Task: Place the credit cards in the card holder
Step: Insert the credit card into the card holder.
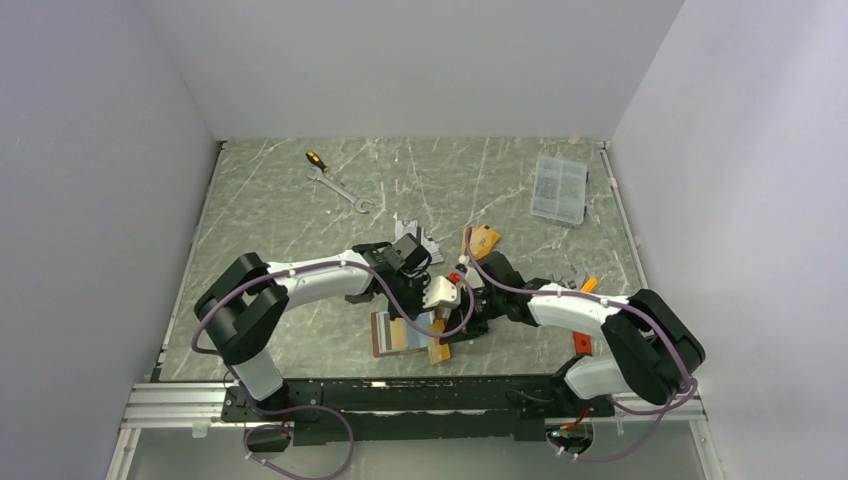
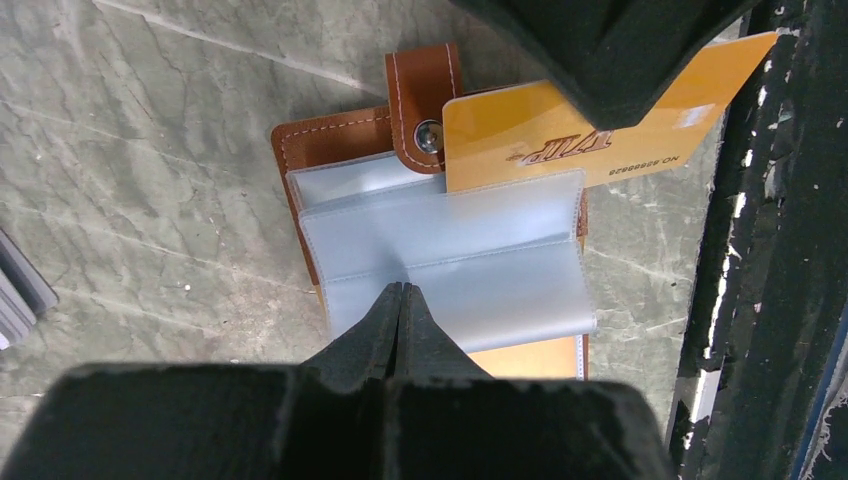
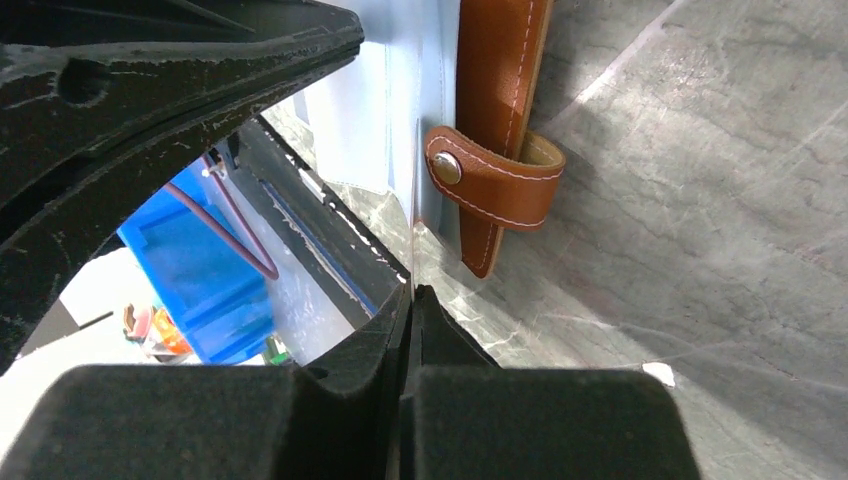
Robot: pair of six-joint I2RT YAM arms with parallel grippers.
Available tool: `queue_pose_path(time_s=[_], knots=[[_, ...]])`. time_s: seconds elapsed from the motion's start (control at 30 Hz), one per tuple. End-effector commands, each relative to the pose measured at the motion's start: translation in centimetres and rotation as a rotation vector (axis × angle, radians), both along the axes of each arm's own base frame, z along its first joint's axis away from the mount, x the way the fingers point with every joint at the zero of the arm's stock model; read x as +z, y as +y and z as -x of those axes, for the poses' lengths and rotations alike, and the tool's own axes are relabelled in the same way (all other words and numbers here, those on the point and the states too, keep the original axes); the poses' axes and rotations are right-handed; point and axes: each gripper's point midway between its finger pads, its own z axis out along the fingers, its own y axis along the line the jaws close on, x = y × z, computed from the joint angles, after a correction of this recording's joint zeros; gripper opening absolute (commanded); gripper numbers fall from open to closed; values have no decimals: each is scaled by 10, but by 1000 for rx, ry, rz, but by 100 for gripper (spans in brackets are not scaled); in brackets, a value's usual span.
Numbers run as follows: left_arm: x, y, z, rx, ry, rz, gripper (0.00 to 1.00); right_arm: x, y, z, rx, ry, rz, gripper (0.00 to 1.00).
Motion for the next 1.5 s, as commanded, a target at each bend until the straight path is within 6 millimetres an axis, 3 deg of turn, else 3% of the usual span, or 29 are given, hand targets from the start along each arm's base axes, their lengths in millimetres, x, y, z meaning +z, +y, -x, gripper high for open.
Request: queue_pose_path(time_s=[0.0,0.17,0.3,0.4,0.6,0.93,1.37,1.47], knots=[[13,2,-1,-15,-37,24,0,4,6,-3,22,-40,-41,0],[14,5,-1,-16,-49,16,0,1,-8,2,29,-45,29,0],[10,9,0,-21,-51,4,0,21,-32,-9,-27,-99,56,0],[8,10,1,-26,-47,-1,0,40,-39,-16,-51,-145,57,0],[7,12,2,-23,-46,-9,0,57,-15,-21,-44,-159,-40,0],[17,19,1,-20,-78,-15,0,41,23,-22,29,-123,-77,0],[23,33,2,-11,-118,-36,0,24,51,-35,83,-91,-81,0],[32,35,-2,4,-134,-20,0,24,58,-37,100,-93,-87,0]])
